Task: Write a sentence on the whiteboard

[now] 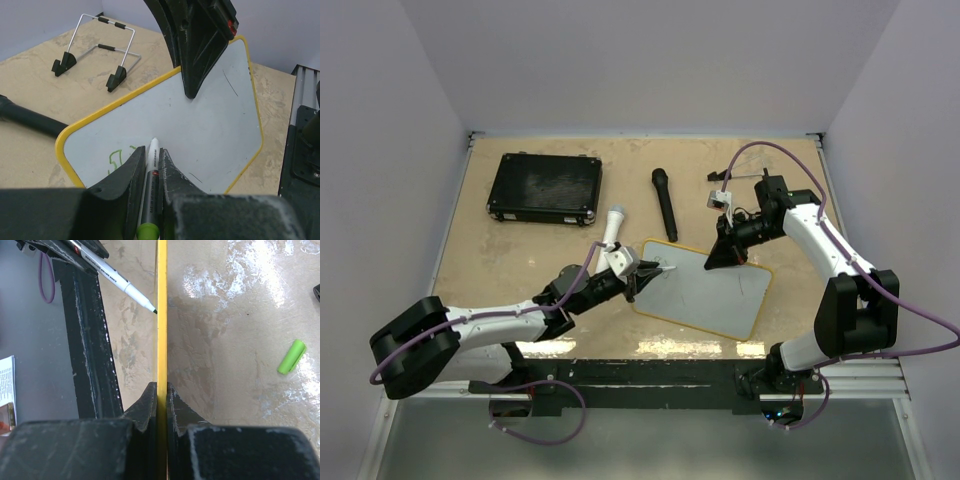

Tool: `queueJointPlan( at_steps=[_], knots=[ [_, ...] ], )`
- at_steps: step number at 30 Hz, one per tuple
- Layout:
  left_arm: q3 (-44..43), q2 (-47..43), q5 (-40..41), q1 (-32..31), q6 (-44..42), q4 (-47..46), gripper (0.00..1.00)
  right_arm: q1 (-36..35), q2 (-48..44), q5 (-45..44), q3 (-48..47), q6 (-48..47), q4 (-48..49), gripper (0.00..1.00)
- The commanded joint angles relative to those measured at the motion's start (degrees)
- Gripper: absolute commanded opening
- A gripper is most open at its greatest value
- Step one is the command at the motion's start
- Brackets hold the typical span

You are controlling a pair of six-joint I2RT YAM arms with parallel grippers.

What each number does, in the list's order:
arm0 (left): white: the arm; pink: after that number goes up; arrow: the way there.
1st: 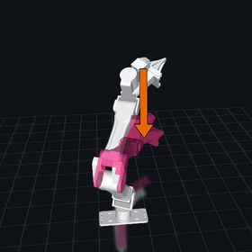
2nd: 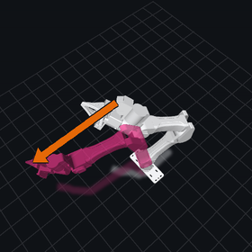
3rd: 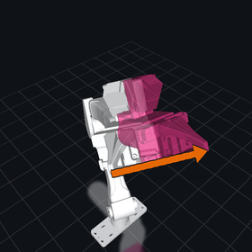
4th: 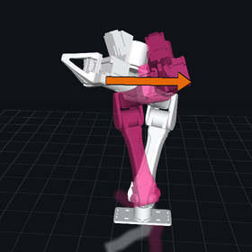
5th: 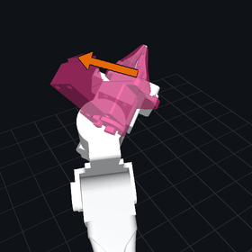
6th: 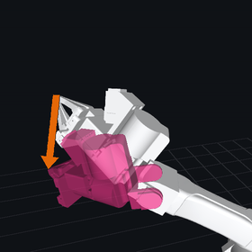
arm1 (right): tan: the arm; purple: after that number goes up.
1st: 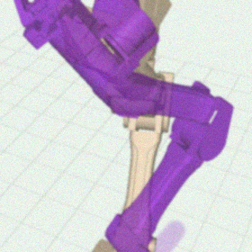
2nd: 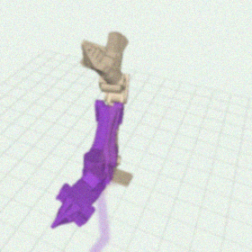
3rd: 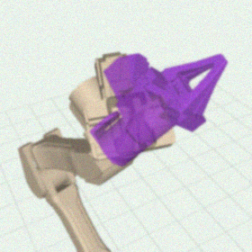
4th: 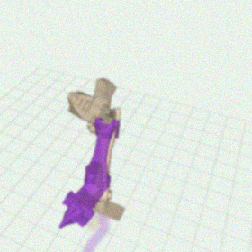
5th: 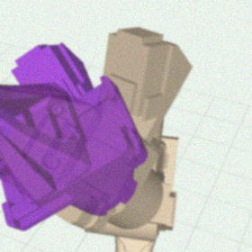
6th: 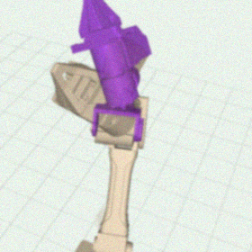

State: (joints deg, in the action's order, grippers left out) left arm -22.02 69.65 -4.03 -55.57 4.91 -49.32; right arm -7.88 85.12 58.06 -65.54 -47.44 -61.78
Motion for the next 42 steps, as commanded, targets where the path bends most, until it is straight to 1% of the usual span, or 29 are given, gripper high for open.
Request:
queueJointPlan(
  at_steps=[1, 9, 21, 29, 34, 42],
  knots=[
    [-1.36, -0.21, 1.39, 0.2, -0.86, -3.33, 0.0, -0.21, -1.27, 1.53, -0.91, -4.15, 2.1, 0.0],
    [-0.04, -2.06, 3.33, 0.46, -1.3, -2.01, 0.0, -0.21, -1.19, 1.53, -0.91, -4.24, 2.1, 0.0],
    [2.24, -4.43, 2.8, 0.64, -0.86, 0.89, 0.0, -0.21, -1.19, 1.53, -1.0, -4.15, 1.93, 0.0],
    [2.42, -2.94, 1.13, 0.64, 0.19, 0.28, 0.0, -0.21, -1.36, 1.53, -1.0, -4.06, 1.93, 0.0],
    [1.9, -1.1, 0.17, 0.55, 0.89, -1.83, 0.0, -0.29, -1.54, 1.53, -1.0, -4.06, 2.01, 0.0],
    [1.8, 0.31, -0.89, 0.64, 1.51, -1.49, 0.0, -0.21, -1.36, 1.44, -0.82, -4.15, 2.01, 0.0]
  ],
)
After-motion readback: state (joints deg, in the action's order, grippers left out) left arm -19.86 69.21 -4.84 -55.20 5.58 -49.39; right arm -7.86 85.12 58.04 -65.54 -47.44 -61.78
